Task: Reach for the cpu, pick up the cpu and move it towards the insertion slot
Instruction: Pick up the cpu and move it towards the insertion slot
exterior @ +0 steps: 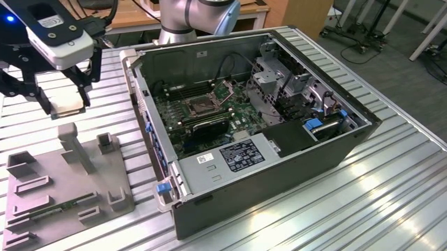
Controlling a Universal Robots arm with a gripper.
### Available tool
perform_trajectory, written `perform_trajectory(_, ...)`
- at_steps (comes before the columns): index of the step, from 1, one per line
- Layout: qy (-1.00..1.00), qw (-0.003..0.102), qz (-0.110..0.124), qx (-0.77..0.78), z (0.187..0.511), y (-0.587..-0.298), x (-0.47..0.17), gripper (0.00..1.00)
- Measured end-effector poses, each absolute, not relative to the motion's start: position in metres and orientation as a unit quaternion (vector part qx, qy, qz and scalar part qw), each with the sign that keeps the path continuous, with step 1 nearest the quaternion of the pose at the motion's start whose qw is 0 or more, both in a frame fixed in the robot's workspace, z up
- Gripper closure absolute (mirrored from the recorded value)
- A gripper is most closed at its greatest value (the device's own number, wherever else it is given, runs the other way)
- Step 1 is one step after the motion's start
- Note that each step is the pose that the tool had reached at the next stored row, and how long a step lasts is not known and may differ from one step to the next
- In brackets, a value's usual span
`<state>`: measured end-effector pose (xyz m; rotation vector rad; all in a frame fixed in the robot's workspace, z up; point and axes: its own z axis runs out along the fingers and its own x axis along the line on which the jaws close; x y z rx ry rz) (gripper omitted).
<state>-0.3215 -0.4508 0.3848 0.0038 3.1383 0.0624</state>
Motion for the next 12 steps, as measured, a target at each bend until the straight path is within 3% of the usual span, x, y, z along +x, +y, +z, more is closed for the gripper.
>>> perform_trajectory(12,1.0,0.001,0.02,0.001,0.385,-0.451,-0.301,0.45)
